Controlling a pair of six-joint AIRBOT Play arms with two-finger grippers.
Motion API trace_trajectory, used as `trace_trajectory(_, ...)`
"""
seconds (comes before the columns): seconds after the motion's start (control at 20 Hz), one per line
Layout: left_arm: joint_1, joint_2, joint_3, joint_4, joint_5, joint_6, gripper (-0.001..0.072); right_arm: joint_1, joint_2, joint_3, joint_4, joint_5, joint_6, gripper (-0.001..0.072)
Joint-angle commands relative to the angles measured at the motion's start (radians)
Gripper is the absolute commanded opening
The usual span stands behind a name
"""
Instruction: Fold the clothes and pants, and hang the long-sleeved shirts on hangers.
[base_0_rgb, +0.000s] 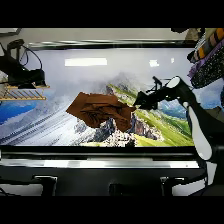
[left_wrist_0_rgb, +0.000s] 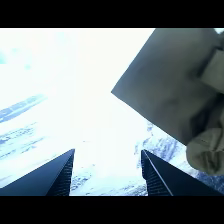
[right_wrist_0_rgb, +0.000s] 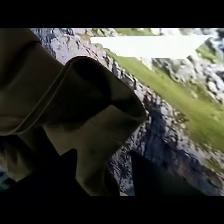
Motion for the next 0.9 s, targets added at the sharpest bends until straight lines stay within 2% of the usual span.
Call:
trace_trajectory(0.0, 0.081, -0.005, 0.000, 0.002, -0.006, 0.003, 0.0472, 0.079, -0.085, -0.006, 0.036, -0.083, 0.010, 0.0422)
trace_trajectory(0.1, 0.129, -0.001, -0.013, -0.008, -0.005, 0.050, 0.0472, 0.092, -0.105, -0.006, 0.037, -0.092, 0.012, 0.0404)
trace_trajectory(0.2, 0.199, 0.014, -0.091, -0.077, 0.014, 0.060, 0.0473, 0.090, -0.106, -0.006, 0.036, -0.082, 0.008, 0.0179)
trace_trajectory(0.25, 0.235, 0.025, -0.156, -0.130, 0.038, 0.061, 0.0473, 0.089, -0.105, -0.006, 0.031, -0.071, 0.000, 0.0029)
trace_trajectory(0.3, 0.269, 0.037, -0.239, -0.208, 0.071, 0.072, 0.0485, 0.089, -0.099, -0.006, 0.021, -0.058, -0.001, 0.0028)
trace_trajectory(0.35, 0.294, 0.045, -0.323, -0.294, 0.105, 0.109, 0.0545, 0.090, -0.089, -0.006, 0.011, -0.045, -0.001, 0.0027)
trace_trajectory(0.5, 0.324, 0.040, -0.570, -0.480, 0.242, 0.206, 0.0545, 0.090, -0.023, -0.006, -0.048, -0.011, 0.005, 0.0027)
trace_trajectory(0.65, 0.296, 0.029, -0.755, -0.570, 0.404, 0.265, 0.0545, 0.090, 0.056, -0.006, -0.117, 0.040, 0.032, 0.0027)
trace_trajectory(0.85, 0.241, -0.002, -0.829, -0.616, 0.539, 0.299, 0.0545, 0.090, 0.133, -0.006, -0.137, 0.066, 0.053, 0.0027)
